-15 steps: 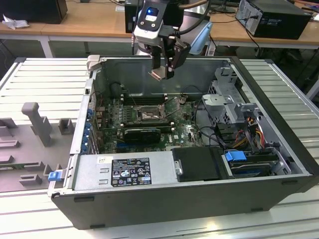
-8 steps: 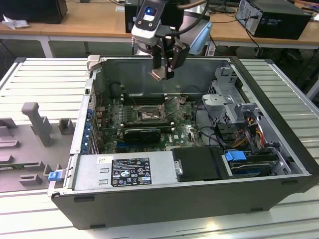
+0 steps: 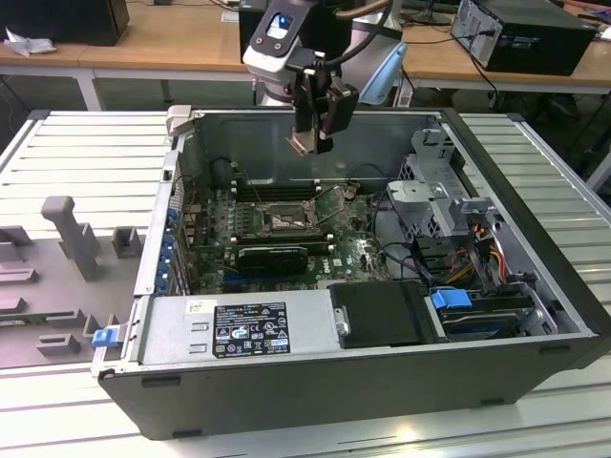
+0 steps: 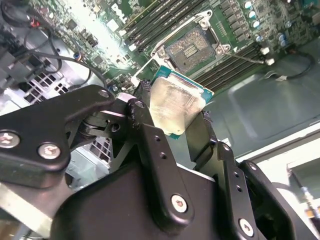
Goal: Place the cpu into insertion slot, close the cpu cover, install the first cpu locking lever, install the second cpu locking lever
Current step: 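Place the cpu into insertion slot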
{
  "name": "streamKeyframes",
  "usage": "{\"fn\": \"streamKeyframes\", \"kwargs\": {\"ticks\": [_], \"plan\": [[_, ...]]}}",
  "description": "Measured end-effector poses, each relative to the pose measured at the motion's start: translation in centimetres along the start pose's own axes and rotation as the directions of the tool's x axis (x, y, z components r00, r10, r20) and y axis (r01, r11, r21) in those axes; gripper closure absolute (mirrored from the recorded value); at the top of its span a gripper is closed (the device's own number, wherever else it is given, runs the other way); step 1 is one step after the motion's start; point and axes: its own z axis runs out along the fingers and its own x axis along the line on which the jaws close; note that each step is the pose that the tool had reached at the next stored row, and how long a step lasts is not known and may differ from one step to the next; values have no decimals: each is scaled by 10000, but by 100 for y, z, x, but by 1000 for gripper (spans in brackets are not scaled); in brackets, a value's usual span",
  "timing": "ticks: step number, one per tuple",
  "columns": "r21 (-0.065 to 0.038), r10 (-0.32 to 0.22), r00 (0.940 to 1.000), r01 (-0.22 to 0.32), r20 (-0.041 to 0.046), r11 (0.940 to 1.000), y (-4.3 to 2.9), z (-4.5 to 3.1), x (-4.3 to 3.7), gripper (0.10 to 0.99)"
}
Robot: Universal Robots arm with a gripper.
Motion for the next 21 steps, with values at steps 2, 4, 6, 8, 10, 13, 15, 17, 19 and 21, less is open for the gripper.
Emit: {"fn": "streamKeyframes", "kwargs": {"ticks": [2, 4, 6, 8, 10, 13, 15, 17, 19, 21], "plan": [[-6, 324, 9995, -324, 29, 9995, 0, 3, 0, 561], [-13, 621, 9981, -621, 55, 9981, 0, 6, 0, 561], [-19, 848, 9964, -848, 74, 9964, -1, 9, 0, 561], [-24, 1047, 9945, -1047, 92, 9945, -1, 12, 0, 561], [-27, 1174, 9930, -1173, 103, 9931, -2, 18, 0, 561], [-30, 1285, 9916, -1285, 112, 9917, -3, 32, -1, 561], [-31, 1321, 9912, -1321, 116, 9912, -4, 44, -1, 561], [-33, 1352, 9907, -1352, 118, 9908, -5, 57, -1, 561], [-34, 1396, 9901, -1396, 122, 9902, -6, 71, -1, 561], [-35, 1424, 9897, -1424, 125, 9898, -7, 79, -1, 561]]}}
